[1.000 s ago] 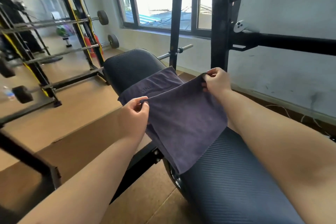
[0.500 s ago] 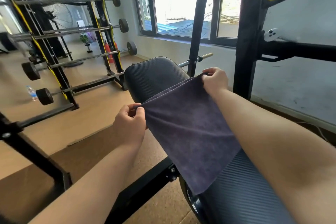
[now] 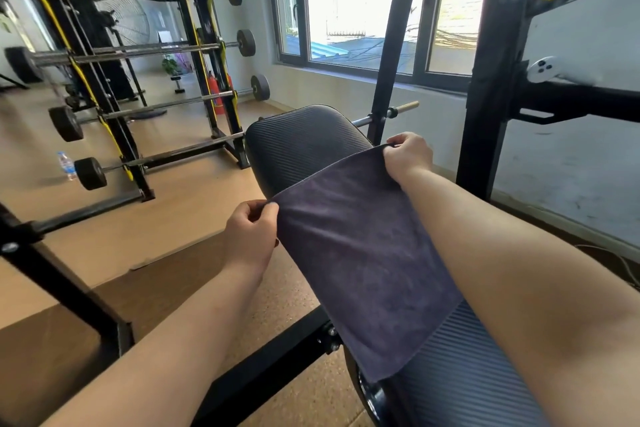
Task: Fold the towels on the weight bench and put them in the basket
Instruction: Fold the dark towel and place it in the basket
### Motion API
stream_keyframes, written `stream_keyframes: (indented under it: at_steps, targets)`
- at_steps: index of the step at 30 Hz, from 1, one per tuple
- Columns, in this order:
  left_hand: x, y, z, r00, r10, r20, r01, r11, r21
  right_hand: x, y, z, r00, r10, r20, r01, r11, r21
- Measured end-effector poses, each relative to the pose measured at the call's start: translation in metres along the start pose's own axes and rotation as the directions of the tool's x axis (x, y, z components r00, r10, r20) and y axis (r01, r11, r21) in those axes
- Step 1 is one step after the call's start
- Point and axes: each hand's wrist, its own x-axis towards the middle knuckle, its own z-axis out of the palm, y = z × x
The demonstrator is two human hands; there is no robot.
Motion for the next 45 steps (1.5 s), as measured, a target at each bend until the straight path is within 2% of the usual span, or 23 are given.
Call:
stream_keyframes:
  at_steps: [3, 7, 11, 15, 17, 20, 22, 25, 28, 33, 36, 38, 41, 45]
  targets:
    - [-0.002, 0.002, 0.001, 1.0, -0.011, -0.002, 0.011, 1.0, -0.022, 0.003, 0.005, -0.003, 0.991, 0.041, 0.126, -0.039, 0.999, -0.013]
    - [-0.004, 0.006, -0.003, 1.0, -0.018, -0.008, 0.018, 0.998, -0.056, 0.004, 0.007, -0.005, 0.966, 0.06, 0.251, -0.098, 0.985, 0.144]
    - [-0.002, 0.007, -0.009, 0.998, -0.055, 0.023, 0.058, 0.992, -0.112, 0.01, 0.01, -0.017, 0.971, 0.067, 0.231, -0.117, 0.971, 0.21]
    - [-0.004, 0.015, -0.013, 0.969, -0.174, 0.177, 0.211, 0.953, -0.217, 0.011, 0.009, -0.036, 0.966, 0.069, 0.25, -0.128, 0.964, 0.231]
    - [-0.008, 0.018, -0.013, 0.957, -0.188, 0.223, 0.23, 0.956, -0.18, -0.001, 0.0, -0.05, 0.969, 0.05, 0.241, -0.106, 0.969, 0.225]
    - [-0.015, 0.022, -0.014, 0.968, -0.167, 0.189, 0.182, 0.981, -0.066, -0.01, -0.006, -0.07, 0.975, 0.023, 0.221, -0.078, 0.967, 0.243]
    - [-0.019, 0.026, -0.017, 0.964, -0.175, 0.2, 0.191, 0.98, -0.061, -0.016, -0.009, -0.084, 0.976, -0.004, 0.218, -0.051, 0.967, 0.249]
    - [-0.03, 0.039, -0.024, 0.915, -0.235, 0.329, 0.281, 0.954, -0.102, -0.029, -0.014, -0.107, 0.975, -0.026, 0.222, -0.038, 0.959, 0.281]
    - [-0.049, 0.051, -0.029, 0.836, -0.278, 0.472, 0.342, 0.938, -0.053, -0.042, -0.02, -0.13, 0.973, -0.05, 0.227, -0.013, 0.963, 0.27]
    - [-0.075, 0.065, -0.035, 0.881, -0.218, 0.42, 0.312, 0.935, -0.169, -0.062, -0.031, -0.168, 0.98, -0.052, 0.194, -0.007, 0.955, 0.295]
    - [-0.089, 0.075, -0.04, 0.923, -0.149, 0.354, 0.227, 0.955, -0.192, -0.081, -0.037, -0.19, 0.981, -0.062, 0.183, 0.001, 0.948, 0.317]
    - [-0.099, 0.083, -0.046, 0.935, -0.085, 0.345, 0.185, 0.945, -0.268, -0.096, -0.041, -0.204, 0.981, -0.071, 0.179, 0.005, 0.939, 0.345]
    - [-0.115, 0.096, -0.056, 0.919, -0.045, 0.392, 0.197, 0.913, -0.358, -0.118, -0.046, -0.226, 0.981, -0.086, 0.174, 0.013, 0.923, 0.385]
    - [-0.142, 0.109, -0.066, 0.862, -0.053, 0.504, 0.178, 0.963, -0.202, -0.144, -0.05, -0.252, 0.985, -0.107, 0.133, 0.044, 0.912, 0.407]
